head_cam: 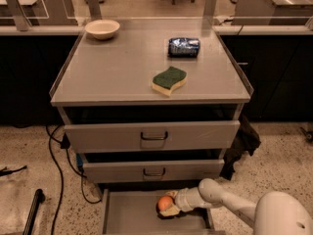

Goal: Pick orange from bottom drawer and place on counter

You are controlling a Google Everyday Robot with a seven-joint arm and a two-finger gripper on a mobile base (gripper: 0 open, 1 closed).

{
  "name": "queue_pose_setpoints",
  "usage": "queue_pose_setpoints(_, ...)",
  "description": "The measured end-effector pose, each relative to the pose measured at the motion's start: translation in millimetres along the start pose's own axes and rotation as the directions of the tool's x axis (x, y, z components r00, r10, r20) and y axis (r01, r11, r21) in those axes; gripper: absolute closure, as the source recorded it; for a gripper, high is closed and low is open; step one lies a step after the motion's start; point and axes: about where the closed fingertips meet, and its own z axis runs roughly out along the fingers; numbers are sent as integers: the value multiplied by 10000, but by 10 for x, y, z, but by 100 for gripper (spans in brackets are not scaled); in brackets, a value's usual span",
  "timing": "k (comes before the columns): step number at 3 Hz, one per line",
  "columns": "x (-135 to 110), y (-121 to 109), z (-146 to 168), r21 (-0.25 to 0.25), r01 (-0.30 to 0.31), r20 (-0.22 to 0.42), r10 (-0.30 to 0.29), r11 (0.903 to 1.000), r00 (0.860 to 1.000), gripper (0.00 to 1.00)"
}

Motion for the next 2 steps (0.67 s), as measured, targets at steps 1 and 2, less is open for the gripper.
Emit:
queue_pose_setpoints(1, -410, 258, -454, -340, 178, -436, -192, 9993, 9989, 100)
queue_pose_setpoints(2, -410, 259, -455, -340, 178, -436, -192, 9993, 9989, 100)
